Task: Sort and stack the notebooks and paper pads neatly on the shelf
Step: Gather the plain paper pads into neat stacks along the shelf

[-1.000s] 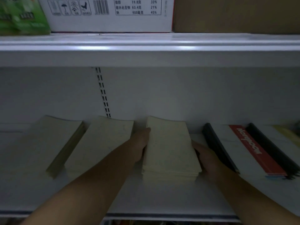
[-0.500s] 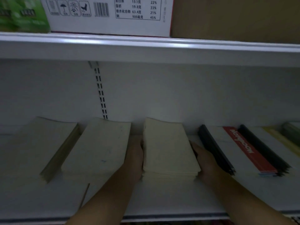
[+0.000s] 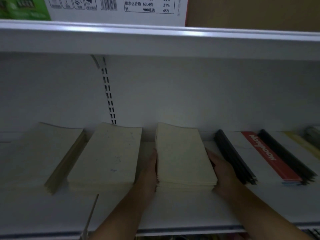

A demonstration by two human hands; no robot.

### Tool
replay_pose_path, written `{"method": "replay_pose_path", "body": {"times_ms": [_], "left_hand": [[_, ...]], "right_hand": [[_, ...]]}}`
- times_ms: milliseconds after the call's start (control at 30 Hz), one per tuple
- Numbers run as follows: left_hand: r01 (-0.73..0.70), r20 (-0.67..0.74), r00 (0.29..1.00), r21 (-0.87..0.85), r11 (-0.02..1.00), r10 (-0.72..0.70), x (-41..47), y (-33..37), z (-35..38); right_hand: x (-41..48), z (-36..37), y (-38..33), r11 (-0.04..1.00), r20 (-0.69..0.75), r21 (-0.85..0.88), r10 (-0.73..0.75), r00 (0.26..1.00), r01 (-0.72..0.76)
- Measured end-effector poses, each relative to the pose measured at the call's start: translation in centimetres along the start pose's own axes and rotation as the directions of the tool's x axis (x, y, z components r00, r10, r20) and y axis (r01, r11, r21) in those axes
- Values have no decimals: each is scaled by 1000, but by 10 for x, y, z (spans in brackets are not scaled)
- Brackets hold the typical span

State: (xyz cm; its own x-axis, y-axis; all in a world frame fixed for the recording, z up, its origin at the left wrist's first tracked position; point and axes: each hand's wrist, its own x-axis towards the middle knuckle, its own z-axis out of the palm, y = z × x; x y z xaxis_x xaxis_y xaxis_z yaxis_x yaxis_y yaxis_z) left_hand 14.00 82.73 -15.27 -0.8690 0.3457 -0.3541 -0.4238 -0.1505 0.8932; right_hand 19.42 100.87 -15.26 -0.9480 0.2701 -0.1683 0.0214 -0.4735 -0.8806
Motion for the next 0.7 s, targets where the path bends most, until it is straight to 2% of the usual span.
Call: {"method": "replay_pose_path", "body": {"times_ms": [133,233,333,467,700], "left_hand": [[-91,11,996,47,995,91,-3,-9,-1],[-101,-44,994,64,993,103,-8,-8,-1],[-141,43,989,71,987,139,-9,-9,-2],[-109,77,991,-19,994,110,-3,-10,-5],[-127,53,990,-32,991,129,0,-11,-6]], "right_hand": [[-2,2,-2,1000,-49,-20,-14,999,13],[-4,4,0,998,-48,-56,-39,998,36],[-7,5,-3,995,-8,-84,-45,999,44],[-7,6,-5,992,-4,-115,-56,998,55],[-5,1,-2,985,-2,-163,-48,999,47]]}}
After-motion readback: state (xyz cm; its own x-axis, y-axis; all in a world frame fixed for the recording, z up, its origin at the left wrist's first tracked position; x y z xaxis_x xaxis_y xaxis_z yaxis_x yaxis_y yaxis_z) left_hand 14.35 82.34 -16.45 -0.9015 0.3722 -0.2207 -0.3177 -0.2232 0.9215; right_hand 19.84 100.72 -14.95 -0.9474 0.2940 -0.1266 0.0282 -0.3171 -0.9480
